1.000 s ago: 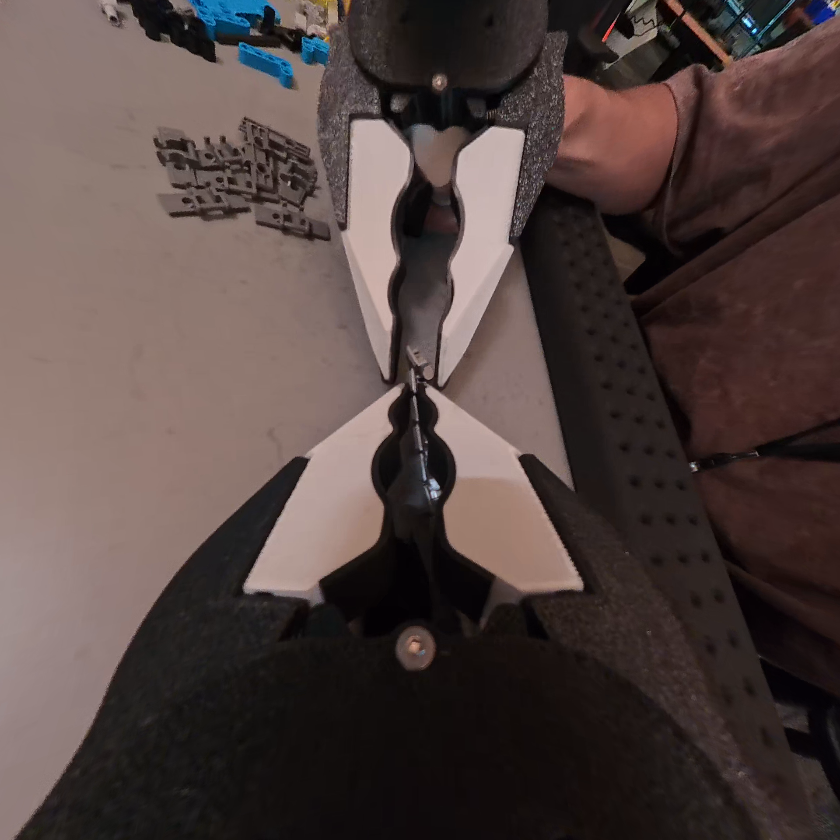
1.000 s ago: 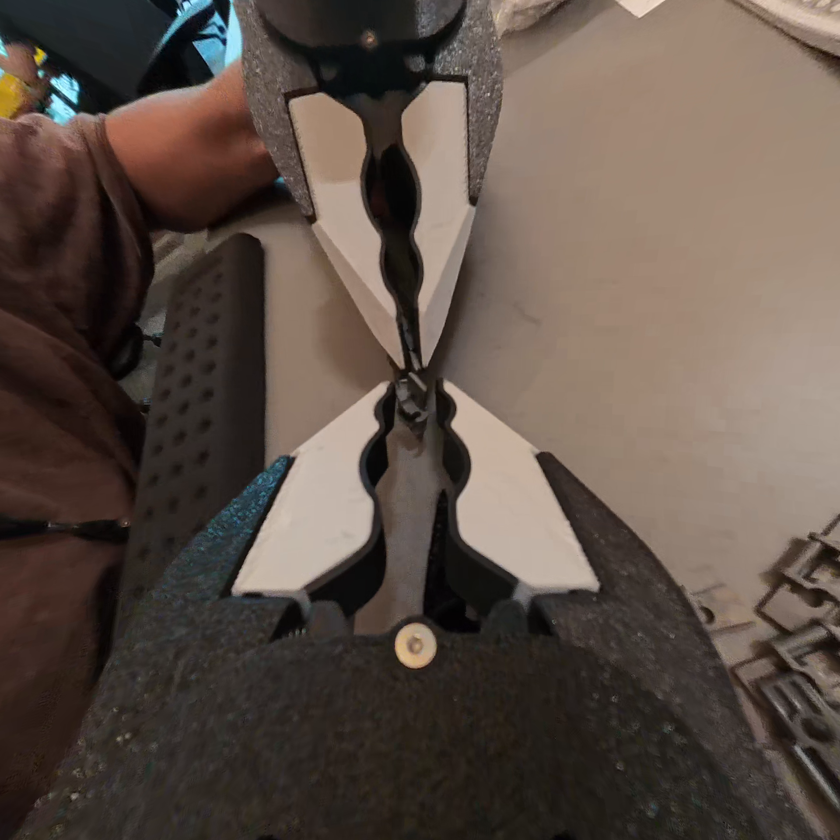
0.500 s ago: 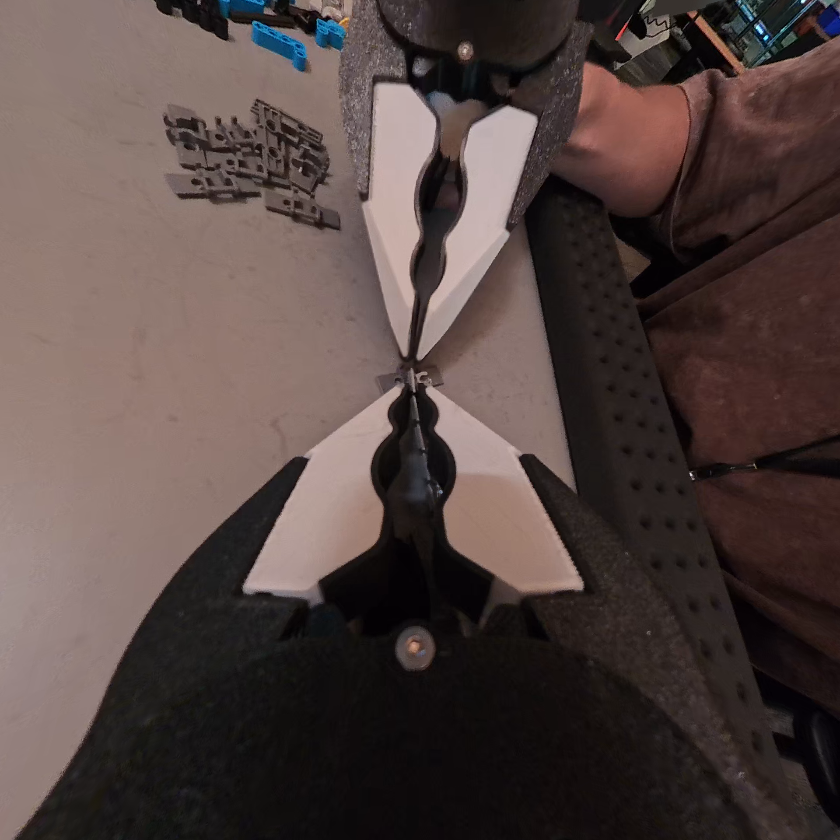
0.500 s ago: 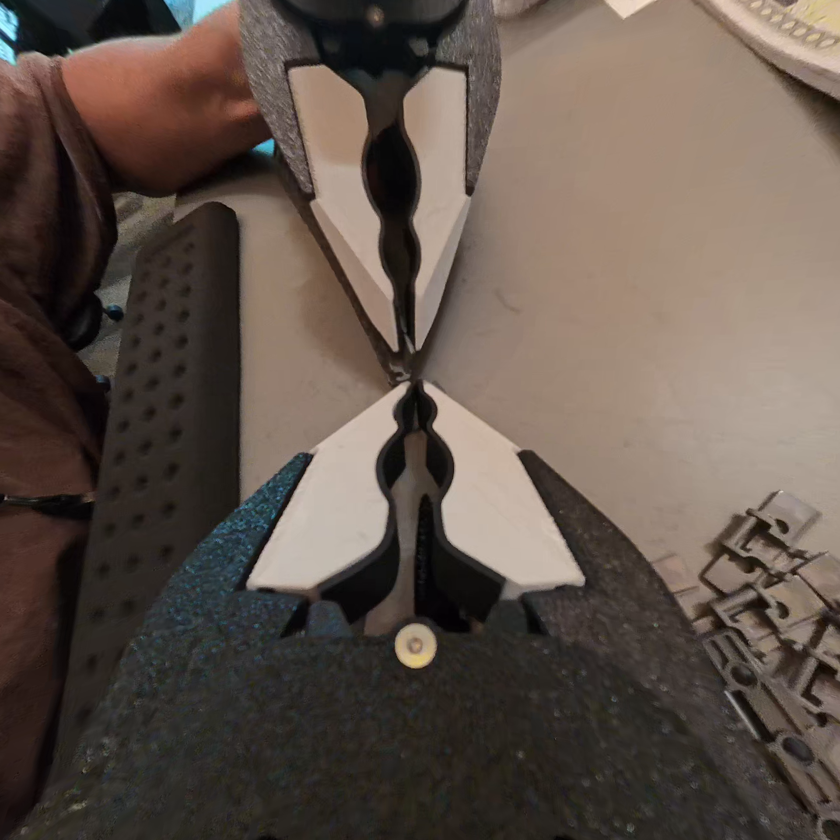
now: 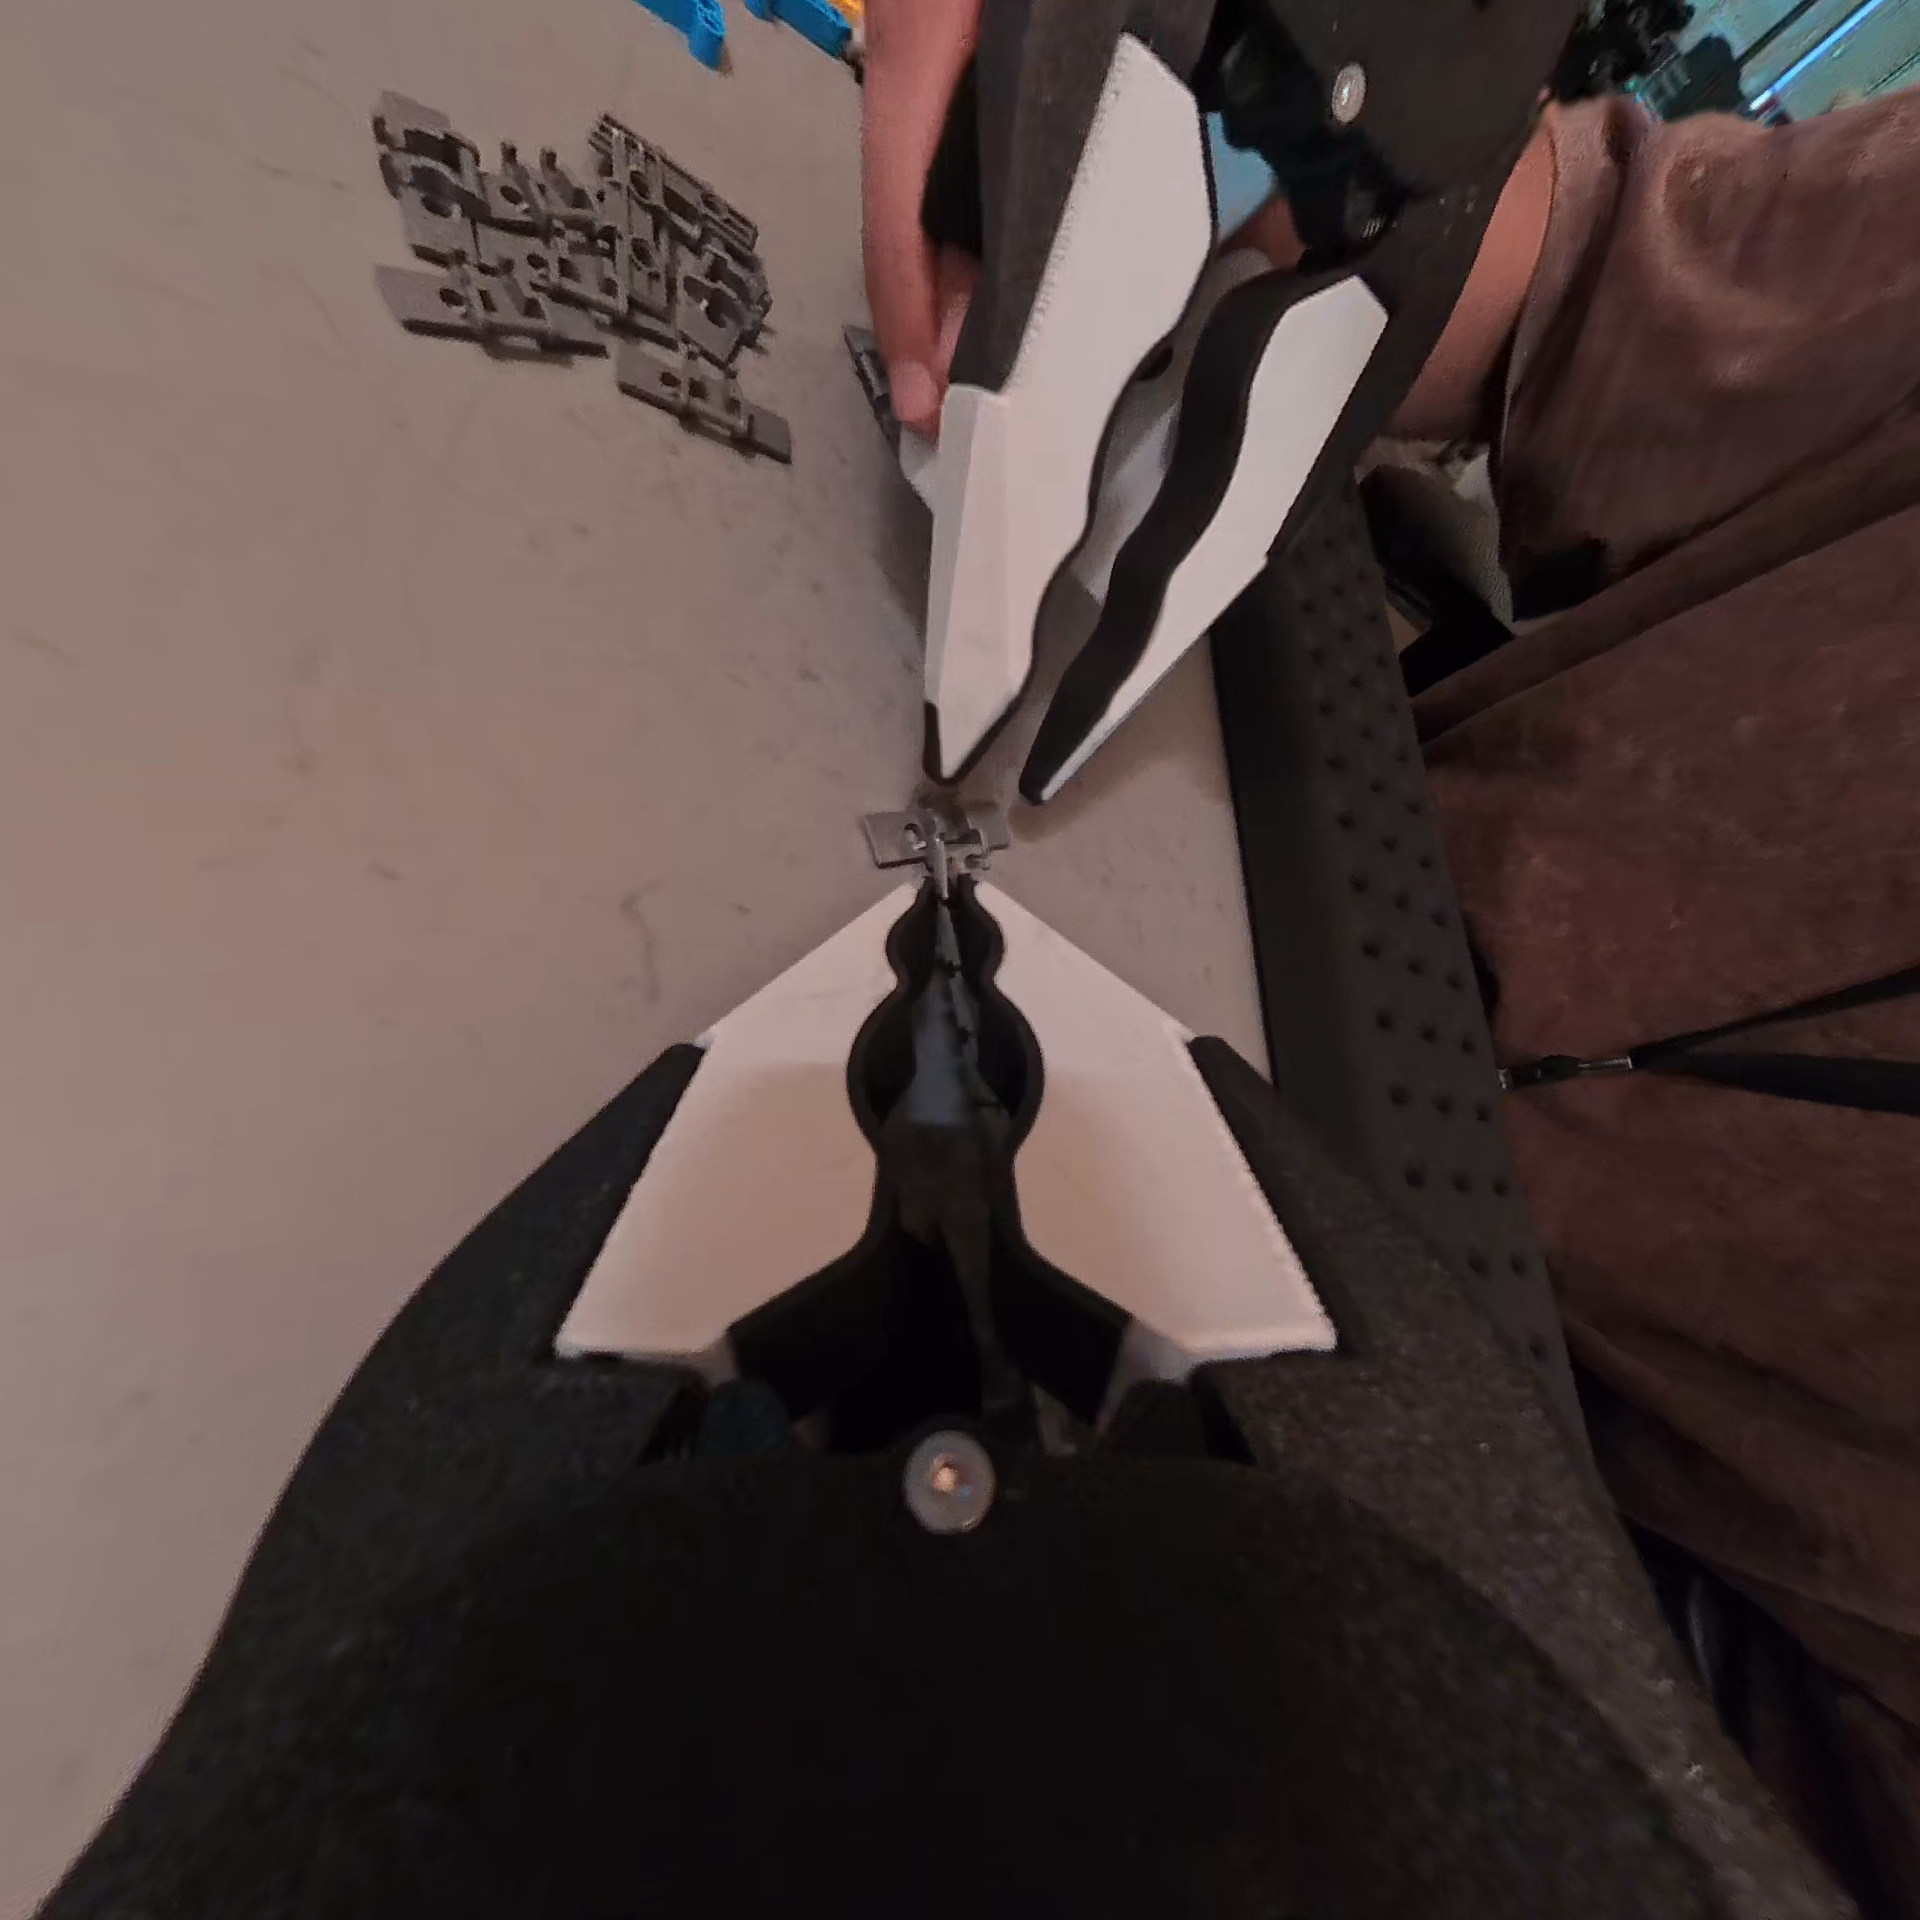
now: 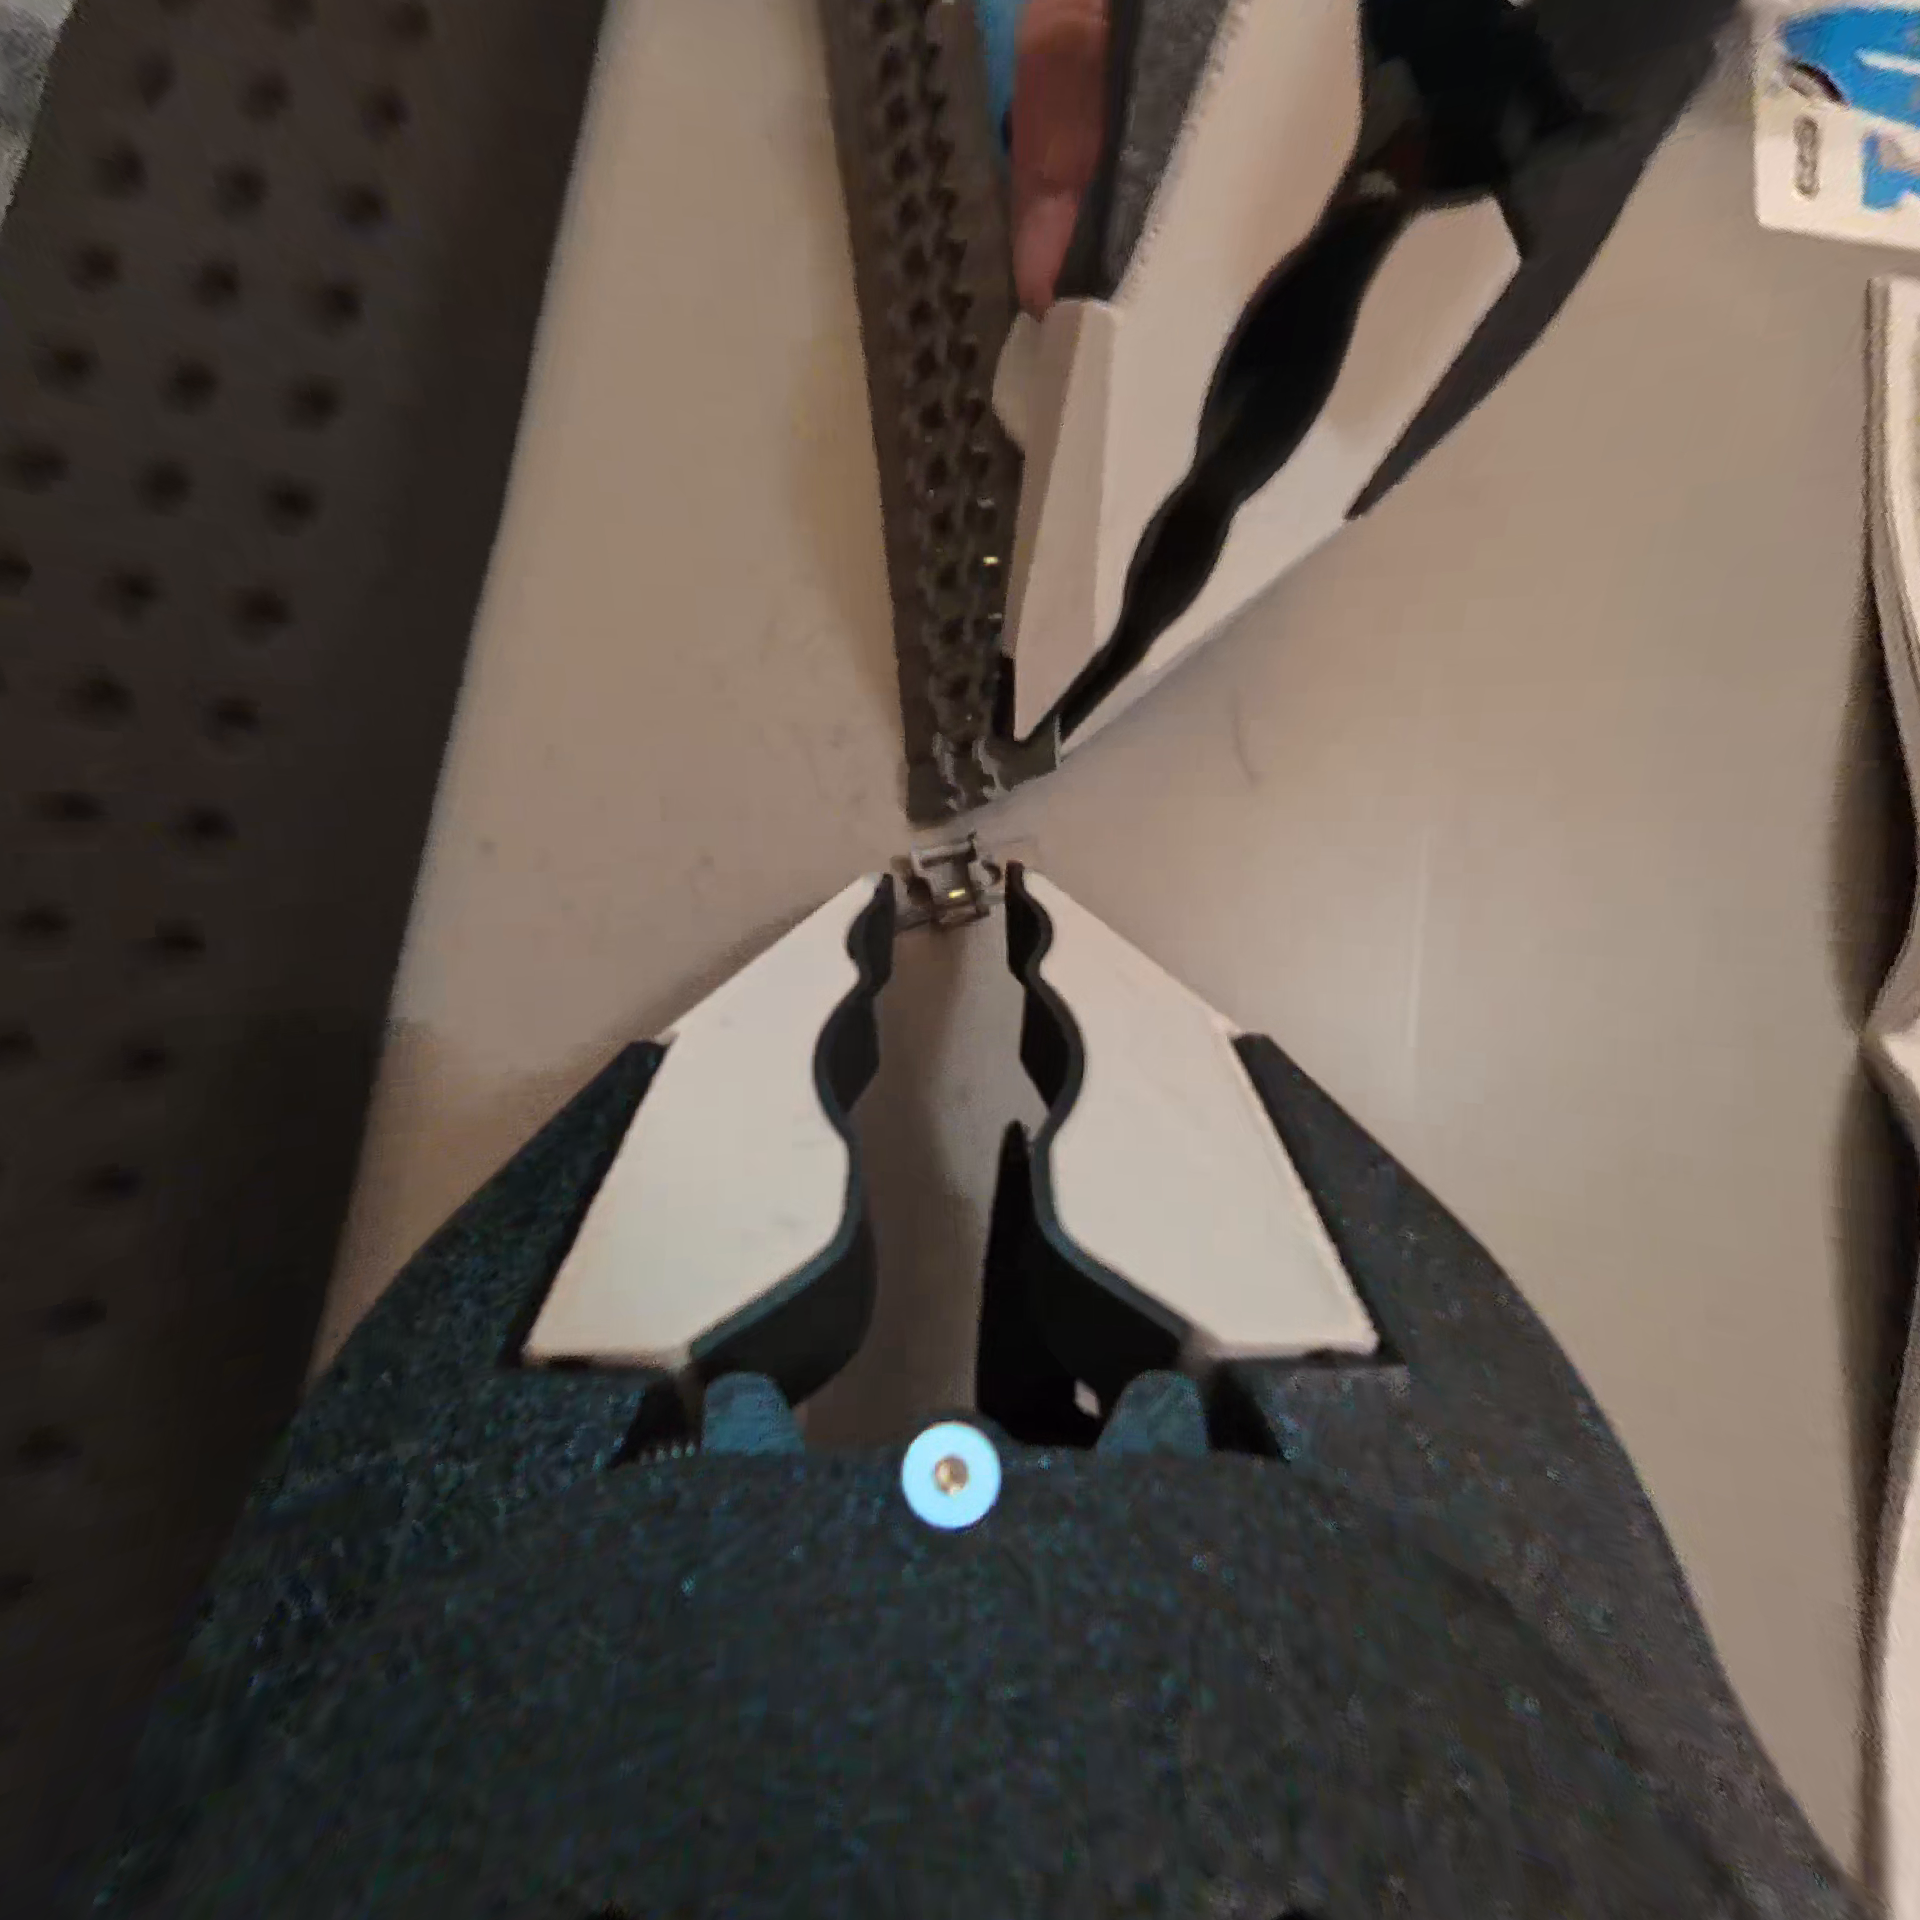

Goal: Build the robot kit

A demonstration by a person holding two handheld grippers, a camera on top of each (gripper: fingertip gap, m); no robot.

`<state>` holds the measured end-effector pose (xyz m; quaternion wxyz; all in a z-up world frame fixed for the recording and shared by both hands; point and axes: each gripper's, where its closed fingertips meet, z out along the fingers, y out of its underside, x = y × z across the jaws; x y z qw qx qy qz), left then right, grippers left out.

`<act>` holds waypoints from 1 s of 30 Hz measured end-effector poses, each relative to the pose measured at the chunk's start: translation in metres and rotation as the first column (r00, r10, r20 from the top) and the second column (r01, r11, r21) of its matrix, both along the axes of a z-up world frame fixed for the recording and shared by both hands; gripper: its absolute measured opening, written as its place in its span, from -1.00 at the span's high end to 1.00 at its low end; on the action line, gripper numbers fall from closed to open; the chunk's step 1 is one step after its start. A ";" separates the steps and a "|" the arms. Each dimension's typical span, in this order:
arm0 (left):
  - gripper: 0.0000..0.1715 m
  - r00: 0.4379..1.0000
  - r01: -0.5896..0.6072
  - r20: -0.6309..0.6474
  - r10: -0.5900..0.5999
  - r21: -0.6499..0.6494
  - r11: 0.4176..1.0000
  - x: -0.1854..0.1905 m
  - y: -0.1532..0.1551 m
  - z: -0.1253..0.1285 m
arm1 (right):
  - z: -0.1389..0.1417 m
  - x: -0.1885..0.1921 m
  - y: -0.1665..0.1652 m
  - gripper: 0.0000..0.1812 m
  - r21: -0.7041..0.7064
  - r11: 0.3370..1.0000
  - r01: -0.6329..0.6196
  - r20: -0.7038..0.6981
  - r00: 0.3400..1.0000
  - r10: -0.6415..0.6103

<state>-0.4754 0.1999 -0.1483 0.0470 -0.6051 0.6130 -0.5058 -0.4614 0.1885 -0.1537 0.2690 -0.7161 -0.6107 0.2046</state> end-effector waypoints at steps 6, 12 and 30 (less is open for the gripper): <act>0.96 1.000 -0.014 -0.016 0.014 -0.007 1.000 0.001 0.002 -0.002 | -0.014 -0.008 -0.003 0.80 -0.130 0.979 -0.157 0.065 0.984 0.166; 0.96 0.999 -0.032 -0.041 0.031 -0.035 0.999 0.002 0.004 -0.004 | -0.014 0.002 0.007 0.86 -0.052 0.997 -0.061 0.090 0.994 0.066; 0.96 0.992 -0.092 -0.094 0.087 -0.051 0.994 0.005 0.011 -0.010 | -0.008 -0.006 0.016 0.86 0.228 0.971 0.069 0.155 0.982 -0.106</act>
